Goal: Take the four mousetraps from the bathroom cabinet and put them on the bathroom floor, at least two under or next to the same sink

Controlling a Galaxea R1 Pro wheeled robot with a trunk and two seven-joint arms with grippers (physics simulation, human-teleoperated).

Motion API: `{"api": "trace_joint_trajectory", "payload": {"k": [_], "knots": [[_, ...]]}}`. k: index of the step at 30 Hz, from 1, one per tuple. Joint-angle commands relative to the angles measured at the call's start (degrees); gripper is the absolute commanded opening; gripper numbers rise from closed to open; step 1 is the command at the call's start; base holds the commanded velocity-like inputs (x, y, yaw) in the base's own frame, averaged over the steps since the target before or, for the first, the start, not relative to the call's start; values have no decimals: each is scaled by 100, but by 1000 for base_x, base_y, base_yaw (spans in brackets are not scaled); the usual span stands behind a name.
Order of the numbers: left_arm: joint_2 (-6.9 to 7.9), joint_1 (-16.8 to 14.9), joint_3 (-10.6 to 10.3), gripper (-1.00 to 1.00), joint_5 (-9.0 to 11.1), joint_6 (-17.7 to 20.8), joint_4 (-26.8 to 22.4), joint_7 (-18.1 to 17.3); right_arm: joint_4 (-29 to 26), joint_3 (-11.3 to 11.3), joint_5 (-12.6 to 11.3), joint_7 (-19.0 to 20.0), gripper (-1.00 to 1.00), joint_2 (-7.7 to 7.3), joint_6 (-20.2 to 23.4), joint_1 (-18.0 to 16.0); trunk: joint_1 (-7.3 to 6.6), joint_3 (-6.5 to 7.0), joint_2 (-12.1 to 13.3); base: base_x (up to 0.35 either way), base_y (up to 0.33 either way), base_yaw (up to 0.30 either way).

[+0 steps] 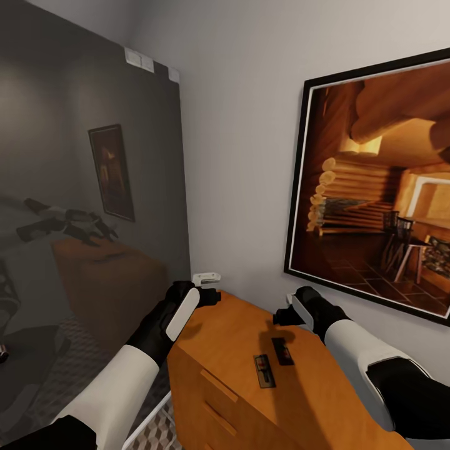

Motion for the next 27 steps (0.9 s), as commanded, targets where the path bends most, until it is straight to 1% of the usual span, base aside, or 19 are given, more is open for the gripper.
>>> {"api": "trace_joint_trajectory", "payload": {"k": [1,5,13,19,27], "knots": [[0,-2,-7,100,57,8,-2,54,-8,48,-56,-23,100,-6,22,-1,25,-21,-46,0,0,0],[0,-2,-7,100,57,8,-2,54,-6,48,-56,-23,100,-3,22,-1,112,-93,-206,0,0,0],[0,-2,-7,100,57,8,-3,54,3,48,-61,-23,100,2,22,-1,112,-93,-206,0,0,0],[0,-2,-1,100,57,8,-1,54,175,48,-53,-23,100,5,22,-1,112,-93,-206,0,0,0],[0,-2,1,100,57,8,-4,60,255,48,-48,-16,100,24,16,-1,112,-93,-206,0,0,0]]}}
